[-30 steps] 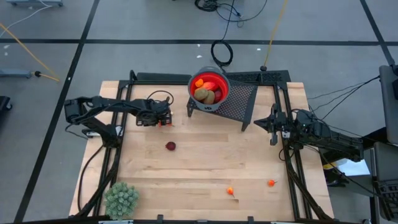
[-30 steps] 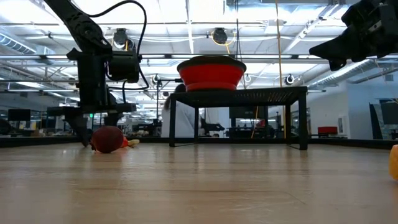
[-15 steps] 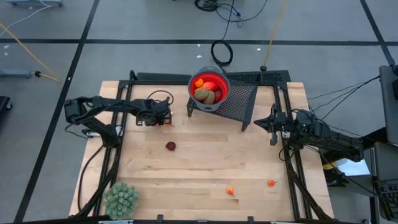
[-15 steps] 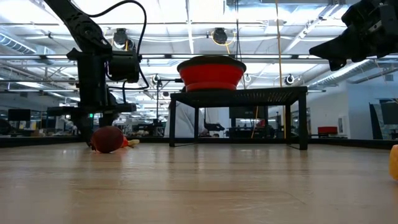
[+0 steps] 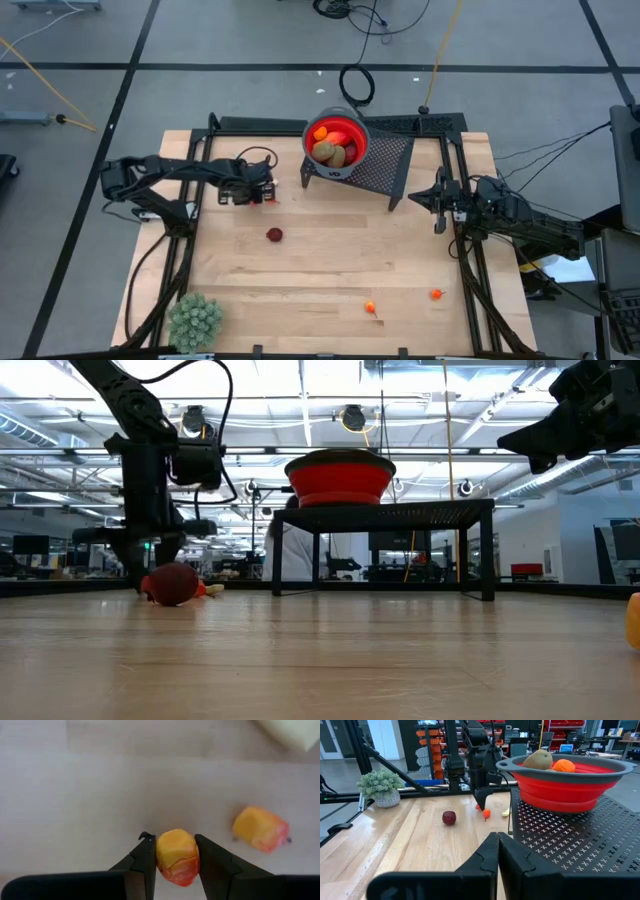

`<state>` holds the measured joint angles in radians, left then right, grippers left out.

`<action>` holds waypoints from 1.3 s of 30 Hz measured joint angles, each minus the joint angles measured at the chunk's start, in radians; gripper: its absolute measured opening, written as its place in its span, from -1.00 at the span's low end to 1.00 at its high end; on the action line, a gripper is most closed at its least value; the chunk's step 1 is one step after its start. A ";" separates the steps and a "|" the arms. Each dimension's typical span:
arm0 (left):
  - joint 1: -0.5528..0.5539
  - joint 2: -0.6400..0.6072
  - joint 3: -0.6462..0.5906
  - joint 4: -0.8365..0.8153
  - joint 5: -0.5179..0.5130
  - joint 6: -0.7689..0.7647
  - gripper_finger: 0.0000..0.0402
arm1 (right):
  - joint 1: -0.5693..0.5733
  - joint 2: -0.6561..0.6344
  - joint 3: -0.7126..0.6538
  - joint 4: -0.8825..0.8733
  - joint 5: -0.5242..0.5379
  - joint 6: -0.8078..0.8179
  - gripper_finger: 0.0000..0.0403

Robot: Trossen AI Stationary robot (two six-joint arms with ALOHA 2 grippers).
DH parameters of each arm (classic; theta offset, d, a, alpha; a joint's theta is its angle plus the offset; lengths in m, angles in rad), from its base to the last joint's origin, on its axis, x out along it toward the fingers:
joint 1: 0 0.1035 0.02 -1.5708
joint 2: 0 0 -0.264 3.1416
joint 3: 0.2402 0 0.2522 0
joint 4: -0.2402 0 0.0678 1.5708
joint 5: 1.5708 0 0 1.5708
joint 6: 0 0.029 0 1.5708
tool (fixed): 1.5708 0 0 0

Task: Pick & Place Fruit
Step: Put the pear into the strainer bowl on the shelf

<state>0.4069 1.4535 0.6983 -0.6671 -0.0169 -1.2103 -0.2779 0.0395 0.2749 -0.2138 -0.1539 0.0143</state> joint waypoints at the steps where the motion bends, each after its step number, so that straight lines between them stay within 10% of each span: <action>1: 0.000 -0.012 0.004 -0.014 0.010 0.000 -0.44 | 0.000 0.000 0.000 0.000 0.000 0.000 -1.00; 17: -0.073 -0.395 0.087 -0.020 0.015 0.010 -0.44 | 0.000 0.000 0.000 -0.001 -0.001 0.000 -1.00; 39: -0.373 -0.511 0.089 0.921 -0.122 0.528 -0.44 | 0.000 0.000 0.000 -0.008 -0.004 -0.087 -1.00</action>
<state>0.0335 0.9424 0.7872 0.2537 -0.1394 -0.6824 -0.2779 0.0395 0.2748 -0.2214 -0.1581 -0.0727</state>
